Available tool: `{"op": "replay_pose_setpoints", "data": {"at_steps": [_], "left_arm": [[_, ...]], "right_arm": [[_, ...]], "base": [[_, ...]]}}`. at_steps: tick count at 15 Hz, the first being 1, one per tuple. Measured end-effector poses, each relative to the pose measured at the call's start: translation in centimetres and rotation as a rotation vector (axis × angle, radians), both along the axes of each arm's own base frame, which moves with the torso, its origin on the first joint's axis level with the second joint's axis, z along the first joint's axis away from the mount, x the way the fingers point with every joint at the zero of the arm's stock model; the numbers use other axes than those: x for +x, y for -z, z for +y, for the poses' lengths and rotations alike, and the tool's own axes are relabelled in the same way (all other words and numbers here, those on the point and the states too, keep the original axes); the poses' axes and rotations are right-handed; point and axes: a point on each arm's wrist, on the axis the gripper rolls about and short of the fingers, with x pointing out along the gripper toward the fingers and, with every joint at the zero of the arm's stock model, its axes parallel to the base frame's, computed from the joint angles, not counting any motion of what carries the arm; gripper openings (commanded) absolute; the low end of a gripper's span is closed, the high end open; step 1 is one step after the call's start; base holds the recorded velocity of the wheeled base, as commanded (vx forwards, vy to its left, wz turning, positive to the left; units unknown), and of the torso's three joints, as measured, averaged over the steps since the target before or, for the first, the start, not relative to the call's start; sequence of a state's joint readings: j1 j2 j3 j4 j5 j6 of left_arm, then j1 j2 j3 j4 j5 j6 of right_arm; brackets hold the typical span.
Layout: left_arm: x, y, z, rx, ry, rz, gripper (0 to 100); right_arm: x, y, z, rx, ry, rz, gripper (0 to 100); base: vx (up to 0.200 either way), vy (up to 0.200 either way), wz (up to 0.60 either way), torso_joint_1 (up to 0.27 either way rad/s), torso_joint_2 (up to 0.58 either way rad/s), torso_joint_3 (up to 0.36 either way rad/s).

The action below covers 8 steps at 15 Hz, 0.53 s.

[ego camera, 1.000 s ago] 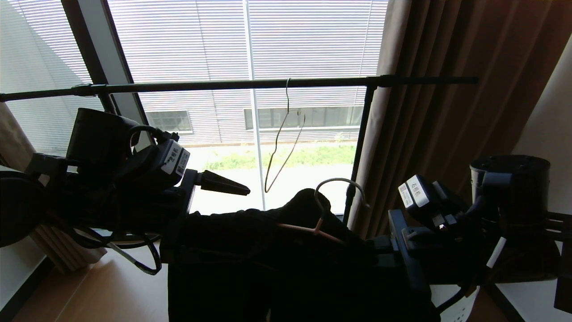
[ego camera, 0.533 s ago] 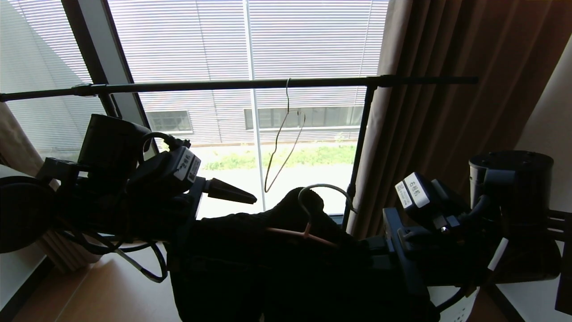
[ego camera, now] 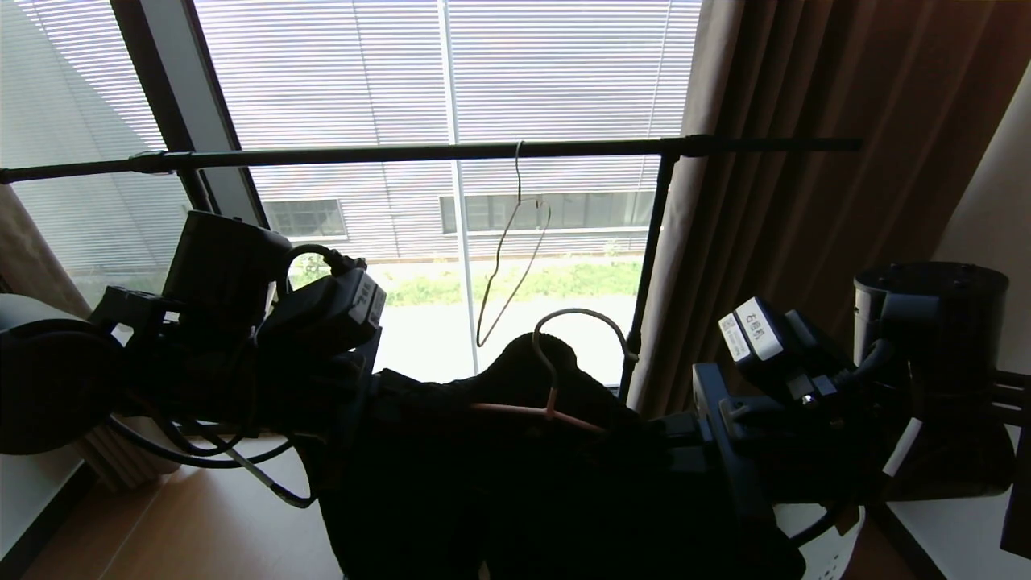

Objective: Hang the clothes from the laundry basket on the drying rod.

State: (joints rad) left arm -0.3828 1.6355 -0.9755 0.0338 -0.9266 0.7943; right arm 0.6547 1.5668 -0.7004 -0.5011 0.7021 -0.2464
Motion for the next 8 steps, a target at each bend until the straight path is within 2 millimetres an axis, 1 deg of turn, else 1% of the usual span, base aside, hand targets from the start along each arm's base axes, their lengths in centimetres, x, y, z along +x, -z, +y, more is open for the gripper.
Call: {"op": "replay_pose_setpoints", "data": {"at_steps": [2,4,8], "left_arm": [[0.2,-0.1,0.0,-0.007,-0.014,0.022,0],[0.7,-0.5,0.0,-0.02,-0.034,0.041,0],[2.3,-0.7,-0.1,-0.049,-0.077,0.056,0]], "right_arm": [[0.6,0.1,-0.3,0.0,0.017,0.002,0],[1.6,0.0,-0.5,0.006,0.044,-0.003,0],[3.7,-0.3,-0.4,0.011,0.074,-0.021,0]], "base": [[0.0,0.0,0.0,0.0,0.0,0.0],[0.0,0.0,0.0,0.0,0.0,0.0],[0.0,0.0,0.0,0.0,0.0,0.0]]}}
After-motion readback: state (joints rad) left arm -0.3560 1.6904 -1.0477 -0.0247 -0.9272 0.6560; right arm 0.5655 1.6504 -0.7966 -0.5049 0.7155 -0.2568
